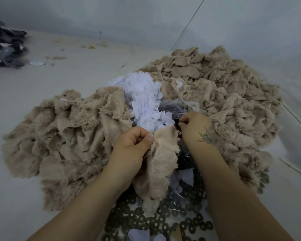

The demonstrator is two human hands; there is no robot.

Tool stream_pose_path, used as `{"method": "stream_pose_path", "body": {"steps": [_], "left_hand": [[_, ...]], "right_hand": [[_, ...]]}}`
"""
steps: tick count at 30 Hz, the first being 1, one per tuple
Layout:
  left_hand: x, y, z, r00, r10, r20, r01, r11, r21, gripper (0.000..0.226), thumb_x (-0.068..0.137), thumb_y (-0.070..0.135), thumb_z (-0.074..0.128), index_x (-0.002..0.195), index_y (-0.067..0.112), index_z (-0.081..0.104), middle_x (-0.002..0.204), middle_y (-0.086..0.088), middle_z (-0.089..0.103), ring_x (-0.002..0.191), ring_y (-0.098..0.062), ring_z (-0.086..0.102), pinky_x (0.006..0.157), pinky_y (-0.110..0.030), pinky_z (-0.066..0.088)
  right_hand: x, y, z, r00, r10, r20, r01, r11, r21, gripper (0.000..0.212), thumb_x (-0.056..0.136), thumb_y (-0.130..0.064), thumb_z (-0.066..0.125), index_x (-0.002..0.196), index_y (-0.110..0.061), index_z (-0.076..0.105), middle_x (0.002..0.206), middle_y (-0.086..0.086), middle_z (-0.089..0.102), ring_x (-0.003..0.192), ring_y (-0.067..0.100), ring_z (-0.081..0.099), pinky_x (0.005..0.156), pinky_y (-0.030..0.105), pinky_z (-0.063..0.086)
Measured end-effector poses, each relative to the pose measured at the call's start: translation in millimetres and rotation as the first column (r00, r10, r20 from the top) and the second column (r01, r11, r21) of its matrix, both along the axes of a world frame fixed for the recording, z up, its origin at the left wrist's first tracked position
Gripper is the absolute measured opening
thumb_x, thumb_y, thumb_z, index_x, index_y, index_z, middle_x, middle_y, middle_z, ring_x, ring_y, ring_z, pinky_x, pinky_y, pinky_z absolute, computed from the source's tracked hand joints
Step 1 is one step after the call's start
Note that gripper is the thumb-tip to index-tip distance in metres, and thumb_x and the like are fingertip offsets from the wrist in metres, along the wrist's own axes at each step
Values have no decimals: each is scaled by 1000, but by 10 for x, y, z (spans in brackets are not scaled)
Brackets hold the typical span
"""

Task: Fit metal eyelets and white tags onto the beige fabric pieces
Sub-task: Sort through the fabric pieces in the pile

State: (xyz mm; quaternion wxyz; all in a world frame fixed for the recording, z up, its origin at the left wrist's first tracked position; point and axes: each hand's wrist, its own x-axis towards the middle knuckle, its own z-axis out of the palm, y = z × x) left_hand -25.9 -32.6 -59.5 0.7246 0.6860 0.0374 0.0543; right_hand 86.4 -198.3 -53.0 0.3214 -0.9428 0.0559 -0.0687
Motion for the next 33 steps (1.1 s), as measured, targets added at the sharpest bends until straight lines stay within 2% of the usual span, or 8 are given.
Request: {"method": "stream_pose_path", "body": {"steps": [5,9,11,14,19,23,28,33], "left_hand": [[-38,-5,28,1000,-7,0,7,1000,-25,33,97,16,59,65,23,62,55,0,46,49,-11,37,46,-25,32],[-84,-45,53,999,-25,43,27,999,-34,34,98,16,58,65,25,62,57,1,48,53,-12,39,51,-26,35],[-105,-89,67,997,-42,61,44,998,-34,35,97,15,58,65,26,62,57,3,50,54,-10,42,53,-24,37],[-136,-150,87,995,-53,81,54,998,-13,29,97,14,59,69,22,64,62,1,56,59,-13,47,57,-25,42],[-200,-127,85,982,-38,183,4,983,183,19,94,10,63,75,12,64,63,7,59,57,-5,51,57,-17,43],[-210,-87,74,975,-28,220,-40,954,299,21,92,12,65,72,18,63,60,12,57,55,2,48,55,-11,39],[-219,-112,94,966,-43,257,-48,939,341,19,91,10,67,75,20,65,69,9,63,61,2,53,58,-11,43],[-281,-98,47,946,-130,296,25,942,334,32,74,37,78,93,25,55,82,4,58,69,-9,54,59,-21,47]], "right_hand": [[-509,-176,222,952,-6,306,6,1000,2,7,91,-19,67,94,-22,73,85,1,73,67,13,59,54,12,39],[-990,-232,314,989,133,-72,-111,962,248,20,87,-7,70,76,-24,74,66,6,73,59,21,72,56,31,61],[-1153,-181,280,924,277,-262,-143,889,435,20,88,2,65,78,-12,77,65,10,74,57,21,72,53,28,61],[-1269,-97,155,888,403,-221,-189,758,624,22,89,6,63,75,-6,76,69,11,74,60,19,70,58,29,60],[-1299,-17,9,922,354,-155,-83,573,815,23,97,-3,54,84,-4,72,70,11,68,58,13,63,54,26,53],[-1306,46,12,942,295,-161,55,337,940,17,97,-18,54,90,-12,67,88,9,70,81,25,67,77,41,56],[-1433,106,62,964,263,-32,-143,620,772,61,90,-46,59,79,14,58,67,29,55,64,25,46,60,40,40],[-1427,87,59,975,217,-43,-90,565,821,61,87,-41,65,82,19,58,64,32,52,61,28,45,58,37,39]]}}
